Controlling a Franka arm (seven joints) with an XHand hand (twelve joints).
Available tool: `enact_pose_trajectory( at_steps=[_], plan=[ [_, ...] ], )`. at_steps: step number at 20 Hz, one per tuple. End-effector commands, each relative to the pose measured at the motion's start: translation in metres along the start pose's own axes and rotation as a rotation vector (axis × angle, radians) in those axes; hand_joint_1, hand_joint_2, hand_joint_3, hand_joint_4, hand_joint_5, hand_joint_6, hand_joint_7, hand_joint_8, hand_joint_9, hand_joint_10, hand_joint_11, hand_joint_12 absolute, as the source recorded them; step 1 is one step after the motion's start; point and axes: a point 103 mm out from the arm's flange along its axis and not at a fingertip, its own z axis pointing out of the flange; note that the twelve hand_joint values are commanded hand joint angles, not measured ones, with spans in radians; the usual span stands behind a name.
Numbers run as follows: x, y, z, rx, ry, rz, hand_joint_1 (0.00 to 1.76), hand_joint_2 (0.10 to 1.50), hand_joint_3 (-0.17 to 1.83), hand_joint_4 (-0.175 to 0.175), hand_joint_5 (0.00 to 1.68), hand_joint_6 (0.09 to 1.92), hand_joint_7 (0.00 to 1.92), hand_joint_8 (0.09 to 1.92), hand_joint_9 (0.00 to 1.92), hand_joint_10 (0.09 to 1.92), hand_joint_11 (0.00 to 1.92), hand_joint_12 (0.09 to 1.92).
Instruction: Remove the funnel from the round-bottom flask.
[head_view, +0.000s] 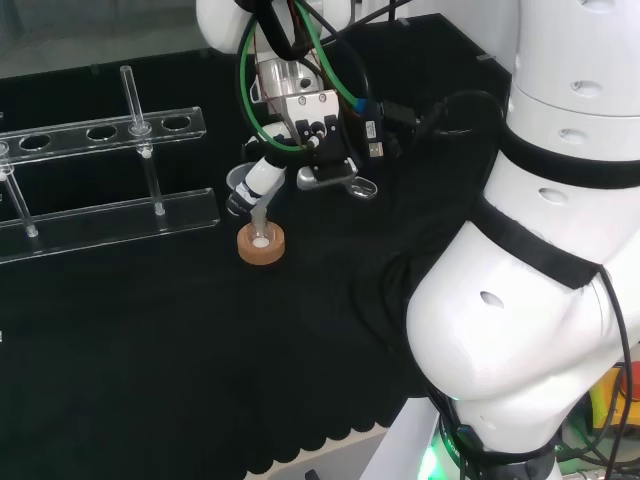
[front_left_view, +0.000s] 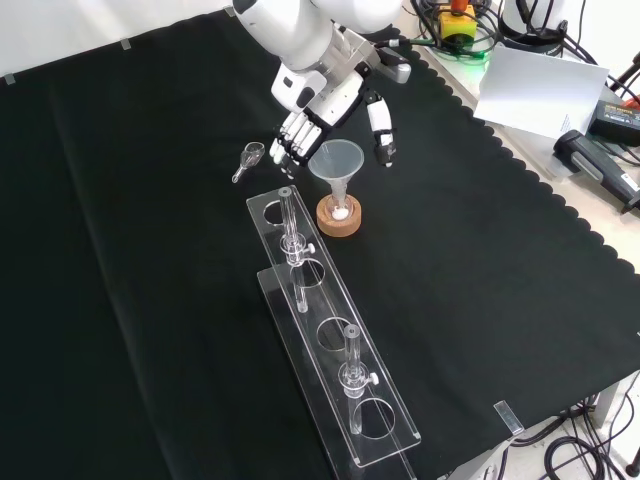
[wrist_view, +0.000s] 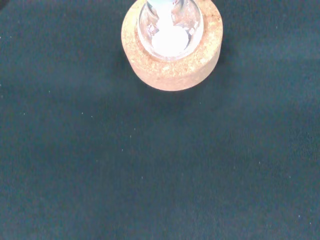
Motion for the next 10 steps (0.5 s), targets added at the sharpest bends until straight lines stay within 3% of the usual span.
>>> enact_pose_trajectory(
  at_steps=[1, 10],
  plan=[
    [0.0016, 0.0005, -0.0021, -0.022, -0.002, 0.003, 0.54, 0.65, 0.01, -0.097, 0.00, 0.09, 0.14, 0.09, 0.06, 0.09, 0.00, 0.09],
    [0.0007, 0.0020, -0.0028, -0.024, -0.021, 0.010, 0.56, 0.66, 0.01, -0.113, 0.00, 0.09, 0.19, 0.14, 0.09, 0.09, 0.02, 0.09]
  ],
)
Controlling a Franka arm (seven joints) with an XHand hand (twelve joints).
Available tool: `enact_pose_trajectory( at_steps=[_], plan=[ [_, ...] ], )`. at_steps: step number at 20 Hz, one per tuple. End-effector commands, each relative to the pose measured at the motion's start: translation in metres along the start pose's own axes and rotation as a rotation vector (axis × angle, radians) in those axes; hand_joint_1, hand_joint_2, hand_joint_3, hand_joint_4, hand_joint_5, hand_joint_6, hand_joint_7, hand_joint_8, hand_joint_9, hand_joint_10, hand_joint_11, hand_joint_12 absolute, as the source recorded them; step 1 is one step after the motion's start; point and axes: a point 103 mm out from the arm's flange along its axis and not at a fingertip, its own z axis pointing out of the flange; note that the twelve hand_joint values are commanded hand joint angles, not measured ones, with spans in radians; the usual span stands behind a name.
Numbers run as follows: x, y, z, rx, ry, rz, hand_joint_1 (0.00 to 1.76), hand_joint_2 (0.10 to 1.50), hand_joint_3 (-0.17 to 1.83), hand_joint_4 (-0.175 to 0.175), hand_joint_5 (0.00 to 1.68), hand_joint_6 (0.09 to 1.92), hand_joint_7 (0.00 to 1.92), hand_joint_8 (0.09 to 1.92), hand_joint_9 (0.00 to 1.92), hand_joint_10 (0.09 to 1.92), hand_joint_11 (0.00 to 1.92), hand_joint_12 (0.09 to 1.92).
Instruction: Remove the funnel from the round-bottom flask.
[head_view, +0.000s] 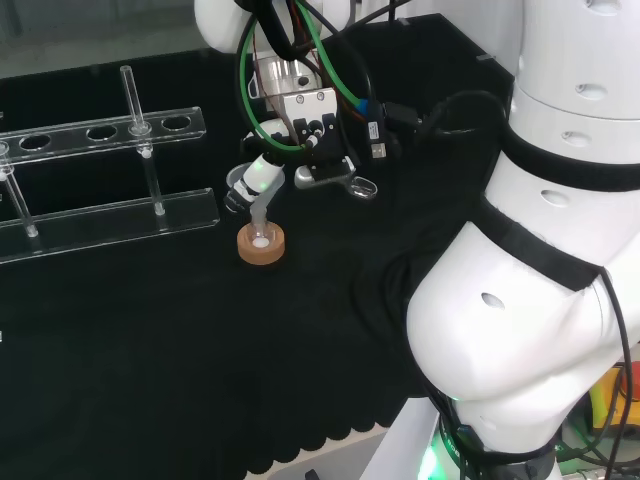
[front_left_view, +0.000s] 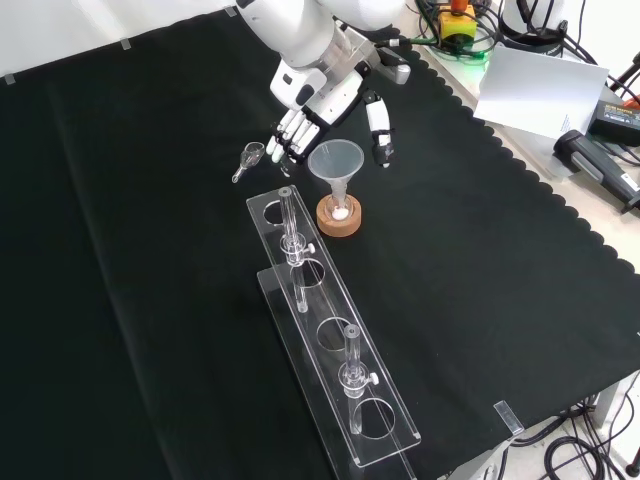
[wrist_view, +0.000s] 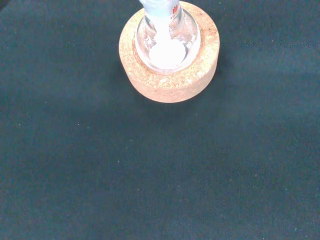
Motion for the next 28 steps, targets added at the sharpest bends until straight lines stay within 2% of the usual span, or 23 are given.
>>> enact_pose_trajectory(
  at_steps=[1, 6, 19, 28],
  plan=[
    [0.0007, 0.0007, 0.0010, 0.003, -0.009, 0.004, 0.56, 0.66, 0.01, -0.114, 0.00, 0.09, 0.20, 0.14, 0.09, 0.09, 0.02, 0.09],
    [-0.0011, 0.0003, 0.0008, 0.002, -0.017, 0.008, 0.56, 0.66, 0.00, -0.118, 0.00, 0.09, 0.12, 0.35, 0.01, 0.33, 0.00, 0.21],
    [-0.0023, -0.0006, 0.0022, -0.012, -0.034, 0.022, 0.58, 0.67, 0.00, -0.112, 0.04, 0.09, 0.11, 0.54, 0.00, 0.51, 0.00, 0.32],
    [-0.0031, -0.0006, 0.0060, -0.015, -0.047, 0.024, 0.59, 0.67, 0.00, -0.109, 0.10, 0.09, 0.20, 0.60, 0.00, 0.73, 0.00, 0.52]
  ],
)
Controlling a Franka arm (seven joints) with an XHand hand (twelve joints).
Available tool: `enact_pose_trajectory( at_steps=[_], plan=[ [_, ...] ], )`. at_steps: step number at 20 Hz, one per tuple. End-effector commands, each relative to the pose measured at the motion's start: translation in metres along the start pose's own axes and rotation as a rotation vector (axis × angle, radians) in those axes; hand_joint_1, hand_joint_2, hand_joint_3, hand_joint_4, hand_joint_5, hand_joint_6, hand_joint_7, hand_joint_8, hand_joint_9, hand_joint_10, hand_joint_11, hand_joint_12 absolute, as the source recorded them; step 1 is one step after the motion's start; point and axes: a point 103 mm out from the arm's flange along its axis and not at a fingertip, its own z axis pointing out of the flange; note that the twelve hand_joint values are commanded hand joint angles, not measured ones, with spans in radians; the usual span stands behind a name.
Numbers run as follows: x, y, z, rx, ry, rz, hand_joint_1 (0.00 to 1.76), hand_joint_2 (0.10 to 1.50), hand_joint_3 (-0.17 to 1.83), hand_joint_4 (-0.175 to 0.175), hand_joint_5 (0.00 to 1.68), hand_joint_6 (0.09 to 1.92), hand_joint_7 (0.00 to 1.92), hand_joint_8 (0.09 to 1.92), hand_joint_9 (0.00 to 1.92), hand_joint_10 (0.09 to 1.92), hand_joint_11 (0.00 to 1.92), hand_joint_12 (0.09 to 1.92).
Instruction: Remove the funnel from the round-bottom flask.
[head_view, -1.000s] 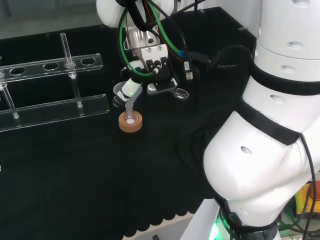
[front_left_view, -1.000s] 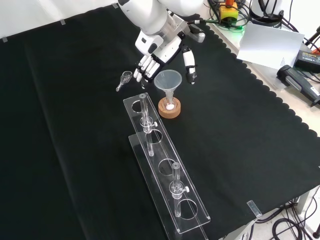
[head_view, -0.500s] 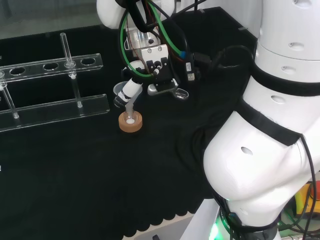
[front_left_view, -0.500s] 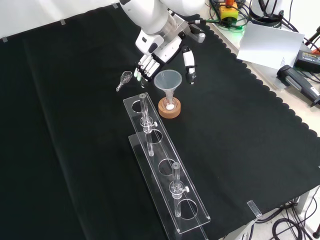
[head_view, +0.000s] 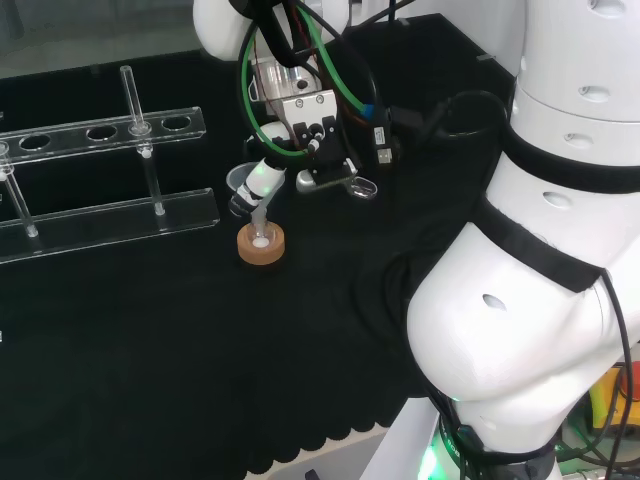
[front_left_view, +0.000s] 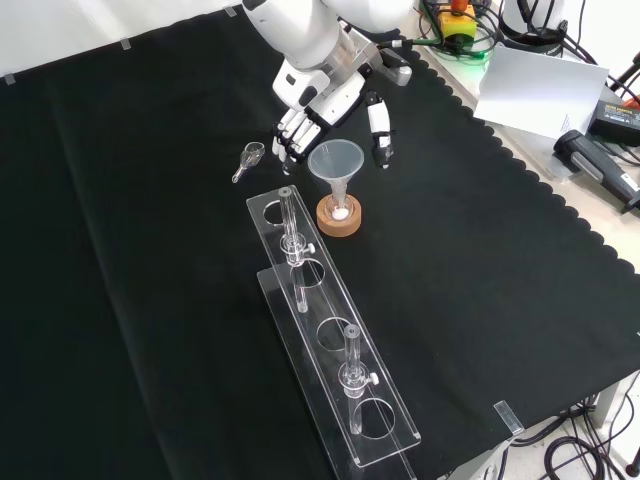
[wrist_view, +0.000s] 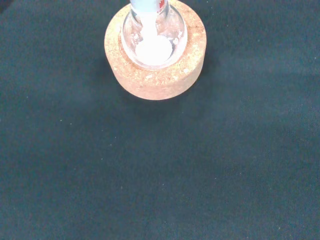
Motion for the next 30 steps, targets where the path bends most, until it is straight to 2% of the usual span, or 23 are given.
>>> enact_pose_trajectory(
  at_steps=[1, 7, 10, 19, 25, 30],
  plan=[
    [0.000, 0.001, 0.002, -0.002, -0.006, 0.002, 0.59, 0.67, 0.00, -0.108, 0.10, 0.09, 0.21, 0.59, 0.00, 0.75, 0.00, 0.54],
    [0.002, 0.002, 0.004, -0.028, 0.002, 0.010, 0.60, 0.67, 0.00, -0.107, 0.12, 0.09, 0.30, 0.59, 0.01, 0.84, 0.00, 0.58],
    [0.005, 0.003, 0.004, -0.038, -0.001, 0.015, 0.61, 0.68, 0.01, -0.095, 0.18, 0.09, 0.36, 0.57, 0.08, 0.86, 0.00, 0.62],
    [0.002, 0.005, 0.002, -0.065, 0.001, 0.032, 0.64, 0.69, 0.01, -0.053, 0.36, 0.09, 0.53, 0.46, 0.21, 0.80, 0.00, 0.79],
    [-0.007, 0.005, 0.000, -0.087, 0.010, 0.048, 0.67, 0.71, 0.02, -0.015, 0.49, 0.09, 0.67, 0.39, 0.30, 0.74, 0.00, 0.97],
    [-0.009, 0.006, 0.001, -0.099, 0.013, 0.050, 0.68, 0.72, 0.03, -0.001, 0.54, 0.09, 0.73, 0.35, 0.35, 0.71, 0.00, 1.04]
  ],
)
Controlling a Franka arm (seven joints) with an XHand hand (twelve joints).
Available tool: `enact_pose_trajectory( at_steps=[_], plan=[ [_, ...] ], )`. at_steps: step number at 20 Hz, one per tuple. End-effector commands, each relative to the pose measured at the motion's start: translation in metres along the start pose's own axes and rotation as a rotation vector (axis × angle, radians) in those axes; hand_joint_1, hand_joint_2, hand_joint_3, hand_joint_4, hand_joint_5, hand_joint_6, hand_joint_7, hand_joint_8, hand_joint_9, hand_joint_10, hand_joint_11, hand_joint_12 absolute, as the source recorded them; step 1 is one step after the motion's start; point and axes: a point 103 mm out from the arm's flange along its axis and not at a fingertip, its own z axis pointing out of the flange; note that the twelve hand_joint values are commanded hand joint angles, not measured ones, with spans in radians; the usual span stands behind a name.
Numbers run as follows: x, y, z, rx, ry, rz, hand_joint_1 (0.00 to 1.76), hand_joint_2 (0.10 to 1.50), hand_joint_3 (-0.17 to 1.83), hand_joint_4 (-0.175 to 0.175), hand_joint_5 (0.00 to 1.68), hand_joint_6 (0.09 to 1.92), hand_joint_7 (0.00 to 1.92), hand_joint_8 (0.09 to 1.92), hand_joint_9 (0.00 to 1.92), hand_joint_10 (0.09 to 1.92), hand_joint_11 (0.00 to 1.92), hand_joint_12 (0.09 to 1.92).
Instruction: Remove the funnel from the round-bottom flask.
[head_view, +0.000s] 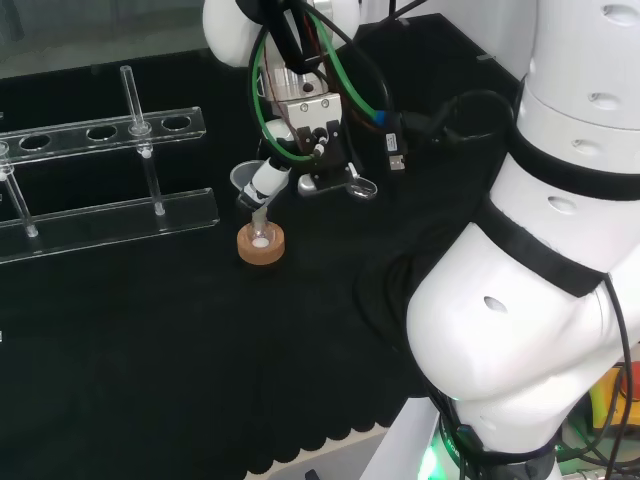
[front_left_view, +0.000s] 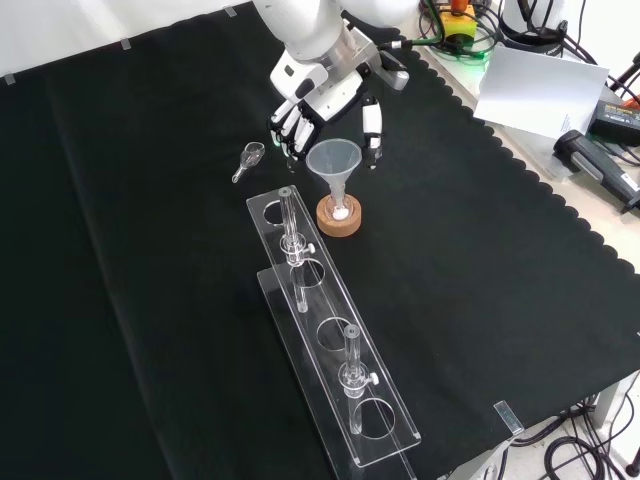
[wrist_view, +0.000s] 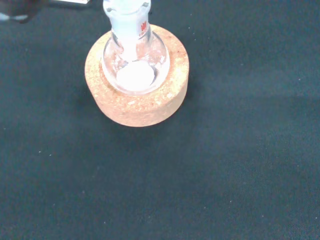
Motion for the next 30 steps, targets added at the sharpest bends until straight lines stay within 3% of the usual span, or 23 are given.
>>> enact_pose_trajectory(
  at_steps=[1, 10, 19, 30],
  plan=[
    [-0.001, 0.000, 0.000, -0.011, 0.004, 0.002, 0.69, 0.72, 0.03, 0.001, 0.55, 0.09, 0.74, 0.35, 0.36, 0.71, 0.00, 1.04],
    [0.001, -0.001, -0.002, -0.033, 0.004, -0.001, 0.71, 0.72, 0.03, 0.021, 0.62, 0.09, 0.84, 0.30, 0.43, 0.66, 0.00, 1.15],
    [-0.002, -0.004, -0.019, -0.072, -0.031, -0.009, 0.72, 0.72, 0.03, 0.024, 0.65, 0.09, 0.86, 0.29, 0.45, 0.65, 0.00, 1.17],
    [-0.015, -0.013, -0.037, -0.074, -0.072, -0.003, 0.72, 0.72, 0.04, 0.024, 0.66, 0.09, 0.88, 0.29, 0.47, 0.64, 0.00, 1.17]
  ],
)
